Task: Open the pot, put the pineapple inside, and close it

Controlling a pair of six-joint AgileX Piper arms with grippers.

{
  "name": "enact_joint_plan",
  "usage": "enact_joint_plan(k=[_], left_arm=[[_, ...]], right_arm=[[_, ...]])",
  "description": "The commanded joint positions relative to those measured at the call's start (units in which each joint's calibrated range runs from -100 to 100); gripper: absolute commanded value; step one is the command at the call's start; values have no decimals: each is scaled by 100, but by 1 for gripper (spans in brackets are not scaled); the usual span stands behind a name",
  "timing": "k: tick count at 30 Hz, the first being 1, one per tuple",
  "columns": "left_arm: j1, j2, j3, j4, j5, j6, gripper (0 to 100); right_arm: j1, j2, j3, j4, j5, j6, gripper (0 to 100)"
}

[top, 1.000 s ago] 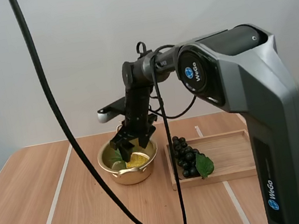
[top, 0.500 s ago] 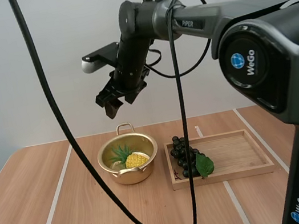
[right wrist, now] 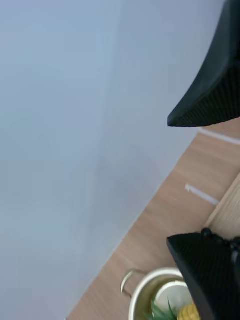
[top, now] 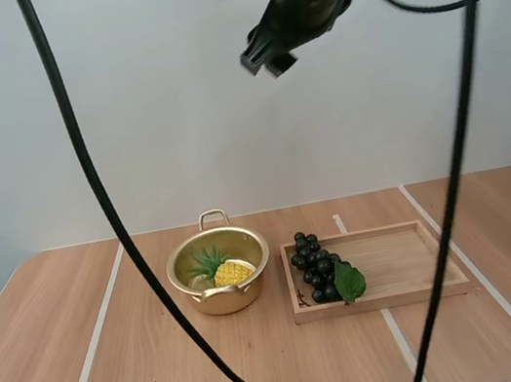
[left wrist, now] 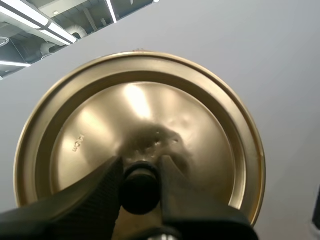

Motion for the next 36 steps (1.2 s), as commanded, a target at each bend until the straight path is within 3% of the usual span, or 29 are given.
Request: enact_joint_plan(k=[1, 3, 4, 14, 18, 23, 36], left_arm=[[-1, -35, -35, 41, -39, -196, 0], [-1, -35, -35, 41, 44, -281, 0], [-1, -35, -35, 30, 129, -292, 0], [14, -125, 33, -213, 684, -542, 0], [242, -305, 514, -764, 499, -542, 0], [475, -511, 1696, -1716, 104, -354, 0], [485, -1189, 5694, -1955, -3493, 137, 0]], right_arm=[[-180, -570, -42, -211, -40, 86, 66], [-274, -870, -42, -275, -40, 319, 10], [-306, -985, -42, -337, -40, 448, 0], [-363, -1930, 35, -826, -193, 1438, 0], [-470, -2052, 301, -1019, -431, 1902, 0], [-577, -2098, 844, -1143, -815, 2419, 0], [-587, -2356, 3299, -1863, -2653, 3274, 0]])
